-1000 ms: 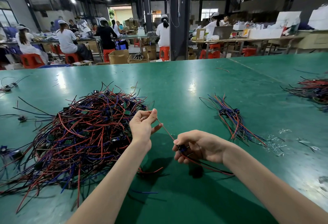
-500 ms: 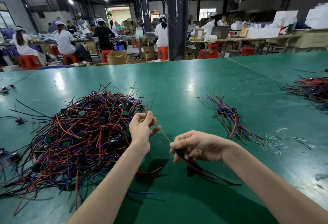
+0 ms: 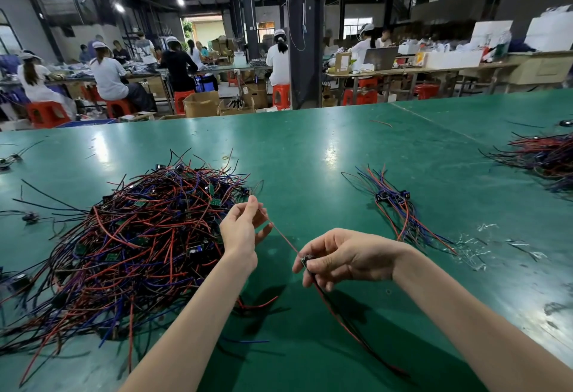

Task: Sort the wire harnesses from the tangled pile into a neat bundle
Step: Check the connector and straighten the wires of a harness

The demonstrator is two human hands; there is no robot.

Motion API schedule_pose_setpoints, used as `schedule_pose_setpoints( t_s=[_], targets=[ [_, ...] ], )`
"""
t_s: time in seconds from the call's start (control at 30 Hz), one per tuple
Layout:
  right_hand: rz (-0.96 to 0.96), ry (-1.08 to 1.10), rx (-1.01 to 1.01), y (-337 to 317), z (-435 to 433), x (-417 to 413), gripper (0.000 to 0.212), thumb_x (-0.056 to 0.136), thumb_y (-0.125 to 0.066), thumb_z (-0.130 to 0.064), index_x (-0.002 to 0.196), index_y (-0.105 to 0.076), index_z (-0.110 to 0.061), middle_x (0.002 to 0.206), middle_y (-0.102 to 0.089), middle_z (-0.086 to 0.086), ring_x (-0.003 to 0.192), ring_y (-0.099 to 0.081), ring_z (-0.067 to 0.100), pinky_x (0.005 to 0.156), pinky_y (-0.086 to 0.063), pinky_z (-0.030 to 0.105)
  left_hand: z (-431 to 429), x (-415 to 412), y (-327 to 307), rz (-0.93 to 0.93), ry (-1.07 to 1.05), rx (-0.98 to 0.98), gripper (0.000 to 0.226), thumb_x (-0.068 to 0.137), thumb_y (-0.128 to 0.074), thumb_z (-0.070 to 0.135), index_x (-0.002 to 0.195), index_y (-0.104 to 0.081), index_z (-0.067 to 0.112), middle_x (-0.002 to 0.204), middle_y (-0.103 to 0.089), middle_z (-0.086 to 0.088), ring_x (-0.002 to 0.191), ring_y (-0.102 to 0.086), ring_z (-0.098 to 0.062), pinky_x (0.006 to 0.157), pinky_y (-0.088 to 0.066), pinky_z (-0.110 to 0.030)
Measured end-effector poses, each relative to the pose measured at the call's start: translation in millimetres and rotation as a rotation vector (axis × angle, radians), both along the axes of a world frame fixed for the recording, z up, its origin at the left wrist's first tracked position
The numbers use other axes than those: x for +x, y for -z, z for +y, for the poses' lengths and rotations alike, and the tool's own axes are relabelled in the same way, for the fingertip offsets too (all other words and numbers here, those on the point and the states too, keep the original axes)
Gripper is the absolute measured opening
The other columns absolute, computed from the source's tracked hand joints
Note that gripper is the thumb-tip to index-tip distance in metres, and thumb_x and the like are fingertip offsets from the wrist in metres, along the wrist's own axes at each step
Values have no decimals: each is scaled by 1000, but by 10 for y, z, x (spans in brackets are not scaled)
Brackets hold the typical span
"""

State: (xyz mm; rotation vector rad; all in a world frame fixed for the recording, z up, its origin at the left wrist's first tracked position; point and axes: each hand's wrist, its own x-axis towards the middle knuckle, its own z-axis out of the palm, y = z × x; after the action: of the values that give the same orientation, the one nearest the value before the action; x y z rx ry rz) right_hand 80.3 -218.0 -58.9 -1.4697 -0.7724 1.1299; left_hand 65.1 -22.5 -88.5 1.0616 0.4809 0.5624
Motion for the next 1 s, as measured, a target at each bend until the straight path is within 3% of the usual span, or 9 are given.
schedule_pose_setpoints(
  t_s=[0.13,0.23,0.3,0.4,0.53,0.7,0.8,1.0],
  targets=[
    [12,98,33,-12,-14,24,21,83,-62,-7,104,-64,-5,82,-71,5,65,-64,7,62,-52,16,-24,3,-55,19,93,-64,25,90,-61,35,89,-62,10,84,-67,-5,74,-64,-14,52,-55,-25],
    [58,265,114,-23,-39,92,28,83,-59,5,111,-62,-2,84,-72,7,67,-66,7,63,-53,16,-91,-2,-82,63,168,-94,44,91,-55,43,109,-53,3,104,-61,-9,86,-62,-19,56,-58,-28],
    [97,373,181,-39,-59,143,30,81,-58,9,110,-61,1,82,-71,9,66,-66,8,62,-54,17,-181,-25,-86,88,241,-84,46,93,-50,45,111,-49,3,107,-60,-10,90,-61,-20,60,-58,-30],
    [80,552,228,-43,-80,211,30,82,-58,11,111,-58,2,75,-71,9,60,-65,9,57,-53,17,-332,-71,-94,164,471,25,38,96,-47,40,101,-58,5,91,-64,-5,77,-61,-16,60,-54,-27],
    [-175,710,79,-11,-96,274,36,84,-64,2,118,-56,3,79,-68,7,59,-58,6,54,-46,14,-517,-147,-77,172,748,165,17,92,-57,17,96,-65,3,68,-67,1,57,-60,-9,55,-52,-20],
    [-115,721,121,29,-81,283,33,84,-62,7,116,-54,5,79,-68,11,61,-64,8,63,-52,16,-625,-186,-19,164,682,257,5,89,-62,8,88,-65,3,68,-66,-1,52,-59,-5,52,-50,-17],
    [-123,710,126,17,-70,261,32,81,-65,7,112,-58,6,79,-64,12,63,-62,12,61,-52,16,-636,-199,-7,173,611,311,9,88,-65,11,81,-62,5,65,-57,-3,49,-52,-6,51,-50,-16],
    [-195,765,159,8,-31,221,27,78,-67,11,103,-58,5,76,-60,14,50,-62,7,55,-54,18,-690,-244,-87,134,657,248,8,87,-64,5,79,-65,4,63,-64,-1,49,-55,-4,50,-49,-15]
  ],
)
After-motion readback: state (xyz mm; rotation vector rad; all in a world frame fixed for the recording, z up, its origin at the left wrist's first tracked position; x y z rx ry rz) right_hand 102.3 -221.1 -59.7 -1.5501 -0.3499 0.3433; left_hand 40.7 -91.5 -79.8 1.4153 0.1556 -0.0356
